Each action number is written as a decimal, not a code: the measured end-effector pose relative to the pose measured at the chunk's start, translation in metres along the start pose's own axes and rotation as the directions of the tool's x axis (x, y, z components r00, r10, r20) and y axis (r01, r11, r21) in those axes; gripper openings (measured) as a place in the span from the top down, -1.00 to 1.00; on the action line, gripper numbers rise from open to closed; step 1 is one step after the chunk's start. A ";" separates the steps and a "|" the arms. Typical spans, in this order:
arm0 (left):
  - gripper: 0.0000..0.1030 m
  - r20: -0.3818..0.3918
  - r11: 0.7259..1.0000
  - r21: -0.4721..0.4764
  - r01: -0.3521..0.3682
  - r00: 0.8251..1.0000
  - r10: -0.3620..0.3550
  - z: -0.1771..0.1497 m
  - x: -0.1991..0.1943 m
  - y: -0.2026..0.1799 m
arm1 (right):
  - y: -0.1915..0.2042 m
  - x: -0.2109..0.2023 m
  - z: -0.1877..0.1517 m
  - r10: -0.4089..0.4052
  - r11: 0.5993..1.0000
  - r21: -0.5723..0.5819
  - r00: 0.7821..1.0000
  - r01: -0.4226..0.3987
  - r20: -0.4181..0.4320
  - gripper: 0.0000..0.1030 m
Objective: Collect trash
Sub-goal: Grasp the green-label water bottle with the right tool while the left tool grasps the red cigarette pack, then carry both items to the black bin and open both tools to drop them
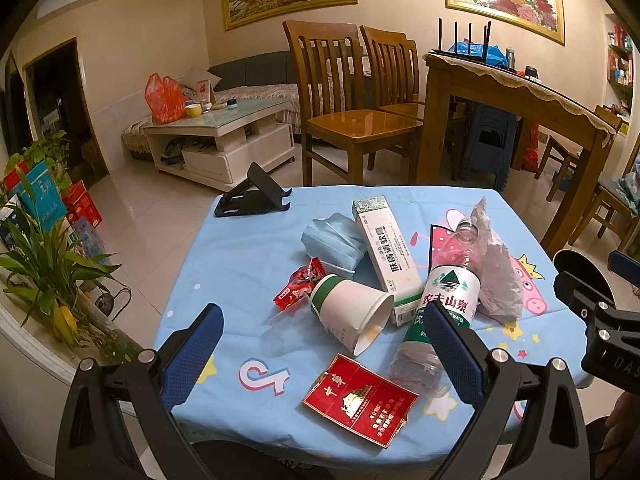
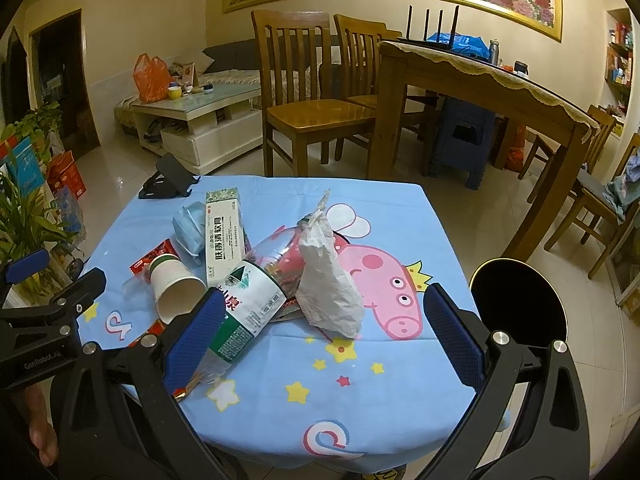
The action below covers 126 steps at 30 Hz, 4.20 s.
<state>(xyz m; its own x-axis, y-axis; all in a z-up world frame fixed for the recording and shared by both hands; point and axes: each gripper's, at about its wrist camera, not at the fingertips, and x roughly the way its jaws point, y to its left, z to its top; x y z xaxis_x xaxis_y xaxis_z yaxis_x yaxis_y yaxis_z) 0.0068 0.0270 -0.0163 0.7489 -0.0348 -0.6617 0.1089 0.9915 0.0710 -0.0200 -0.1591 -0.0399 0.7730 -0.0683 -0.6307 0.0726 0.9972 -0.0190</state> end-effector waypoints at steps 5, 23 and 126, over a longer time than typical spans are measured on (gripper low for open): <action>-0.87 -0.003 1.000 -0.011 0.007 1.000 -0.007 0.000 0.001 0.005 | 0.008 0.002 0.000 0.005 1.000 -0.013 1.000 -0.005 -0.011 -0.90; -0.87 -0.133 0.983 -0.180 -0.031 0.991 0.007 -0.034 0.055 0.106 | 0.033 0.114 0.015 0.289 0.945 0.240 0.909 -0.220 -0.302 -0.90; -0.01 -0.316 0.849 0.344 0.401 0.901 -0.297 0.004 0.100 -0.373 | -0.445 0.098 -0.091 -0.074 0.654 0.750 0.995 0.098 -0.066 -0.88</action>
<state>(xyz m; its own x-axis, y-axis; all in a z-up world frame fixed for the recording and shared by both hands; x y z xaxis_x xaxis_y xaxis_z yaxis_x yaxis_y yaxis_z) 0.0437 -0.3472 -0.1066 0.4359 -0.2864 -0.8532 0.6172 0.7851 0.0517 -0.0345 -0.6066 -0.1637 0.7220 -0.1394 -0.6777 0.5964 0.6219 0.5075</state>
